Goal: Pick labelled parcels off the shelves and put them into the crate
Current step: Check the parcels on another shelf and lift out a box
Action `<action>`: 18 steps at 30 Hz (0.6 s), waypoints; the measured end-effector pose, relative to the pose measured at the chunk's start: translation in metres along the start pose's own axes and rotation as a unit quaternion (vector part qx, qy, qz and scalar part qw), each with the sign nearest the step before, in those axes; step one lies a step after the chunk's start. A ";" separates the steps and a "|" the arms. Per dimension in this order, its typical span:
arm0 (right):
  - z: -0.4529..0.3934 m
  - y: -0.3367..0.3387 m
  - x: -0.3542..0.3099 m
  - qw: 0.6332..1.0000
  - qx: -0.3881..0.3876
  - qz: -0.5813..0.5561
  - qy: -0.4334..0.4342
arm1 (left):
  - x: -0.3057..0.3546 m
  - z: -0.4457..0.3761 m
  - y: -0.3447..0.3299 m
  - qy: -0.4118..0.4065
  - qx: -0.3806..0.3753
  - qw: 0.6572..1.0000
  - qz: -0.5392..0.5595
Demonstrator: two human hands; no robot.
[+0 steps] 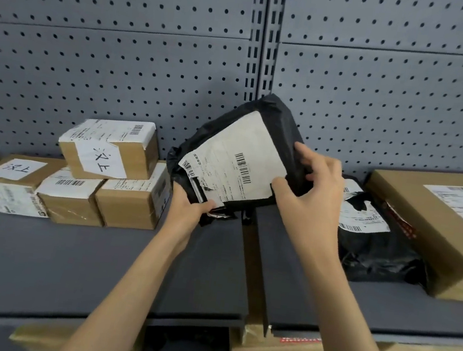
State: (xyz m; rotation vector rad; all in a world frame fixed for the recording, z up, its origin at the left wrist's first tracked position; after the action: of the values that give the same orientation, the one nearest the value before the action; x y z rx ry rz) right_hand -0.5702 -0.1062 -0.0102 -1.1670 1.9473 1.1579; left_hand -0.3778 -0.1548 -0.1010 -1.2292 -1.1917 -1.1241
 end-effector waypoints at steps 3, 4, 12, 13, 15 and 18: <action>0.004 0.002 -0.006 1.000 0.004 0.027 0.005 | 0.001 0.005 -0.001 0.018 -0.009 1.000 -0.001; 0.006 0.002 -0.006 1.000 0.004 0.027 0.004 | 0.002 0.007 -0.001 0.022 -0.008 1.000 -0.008; 0.003 0.003 0.028 0.989 -0.047 -0.086 -0.110 | 0.025 0.029 0.013 0.008 0.025 0.999 -0.042; 0.002 0.002 0.036 0.983 -0.049 -0.114 -0.133 | 0.029 0.030 0.017 0.005 0.025 0.999 -0.043; 0.002 -0.004 0.050 0.964 -0.068 -0.172 -0.189 | 0.038 0.029 0.026 -0.001 0.022 0.999 -0.044; 0.002 -0.020 0.070 0.943 -0.094 -0.203 -0.247 | 0.046 0.023 0.035 -0.028 0.037 0.993 -0.105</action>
State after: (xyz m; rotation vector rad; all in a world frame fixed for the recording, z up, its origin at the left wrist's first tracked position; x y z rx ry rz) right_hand -0.5831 -0.1365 -0.0753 -1.1628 1.1755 1.2725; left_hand -0.3408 -0.1297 -0.0577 -1.1034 -1.4191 -1.1930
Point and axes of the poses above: each hand's wrist, its own z-axis away from the middle knuckle, its own y-axis out of the back of the hand, x = y × z, the point moved 3 cm from there along -z, towards the middle knuckle, and after that the axes turned 13 degrees about -x, right-handed, at the moved point
